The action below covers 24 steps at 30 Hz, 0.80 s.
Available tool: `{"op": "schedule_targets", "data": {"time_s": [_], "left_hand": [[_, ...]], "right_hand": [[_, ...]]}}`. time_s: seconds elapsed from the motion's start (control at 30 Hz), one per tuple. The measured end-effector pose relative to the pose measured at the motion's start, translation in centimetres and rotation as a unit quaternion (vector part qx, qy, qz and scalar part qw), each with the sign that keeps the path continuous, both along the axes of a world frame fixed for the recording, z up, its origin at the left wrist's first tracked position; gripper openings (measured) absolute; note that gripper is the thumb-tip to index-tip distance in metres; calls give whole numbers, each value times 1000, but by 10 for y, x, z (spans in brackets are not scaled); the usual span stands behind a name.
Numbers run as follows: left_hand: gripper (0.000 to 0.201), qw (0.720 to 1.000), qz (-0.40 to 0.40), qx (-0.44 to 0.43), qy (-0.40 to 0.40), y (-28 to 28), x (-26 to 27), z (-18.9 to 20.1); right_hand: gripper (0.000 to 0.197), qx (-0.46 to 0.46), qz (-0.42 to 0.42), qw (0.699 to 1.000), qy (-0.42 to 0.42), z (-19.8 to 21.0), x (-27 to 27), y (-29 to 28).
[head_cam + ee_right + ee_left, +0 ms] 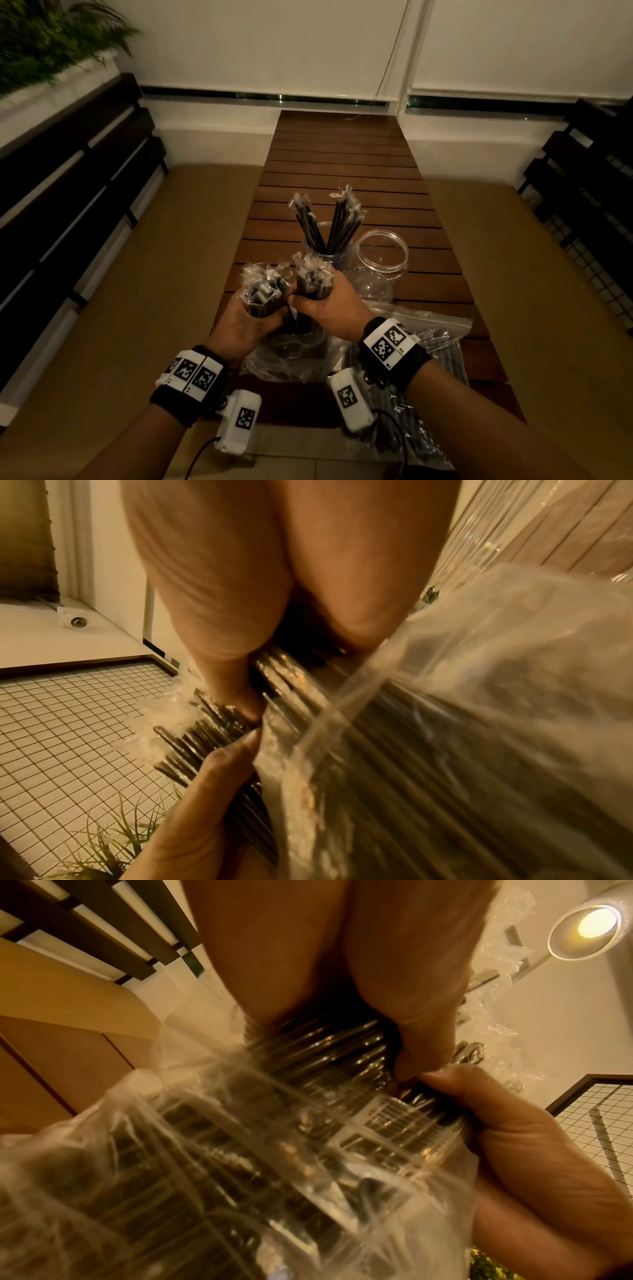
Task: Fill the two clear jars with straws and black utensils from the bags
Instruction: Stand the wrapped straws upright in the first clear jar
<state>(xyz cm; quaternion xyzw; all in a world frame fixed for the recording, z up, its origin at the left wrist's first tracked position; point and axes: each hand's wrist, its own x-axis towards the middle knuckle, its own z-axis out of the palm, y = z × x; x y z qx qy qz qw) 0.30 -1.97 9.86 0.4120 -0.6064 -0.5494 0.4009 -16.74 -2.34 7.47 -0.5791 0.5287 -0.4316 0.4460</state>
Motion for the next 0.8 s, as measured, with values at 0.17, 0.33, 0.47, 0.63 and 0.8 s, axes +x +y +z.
{"op": "schedule_targets", "data": {"time_s": [0.17, 0.33, 0.47, 0.63, 0.8], "left_hand": [[41, 1000, 4, 13, 11, 1, -1, 1], [36, 999, 14, 31, 1, -3, 2, -2], [37, 999, 31, 39, 0, -4, 4, -5], [40, 998, 40, 54, 12, -5, 3, -4], [37, 998, 46, 45, -3, -8, 6, -9]], "right_hand": [[17, -2, -15, 1000, -3, 7, 1, 1], [19, -28, -40, 999, -19, 41, -8, -2], [17, -64, -29, 997, -10, 75, -15, -7], [23, -71, -46, 983, -160, 94, -24, -21], [30, -60, -51, 967, -242, 97, -28, -29]]}}
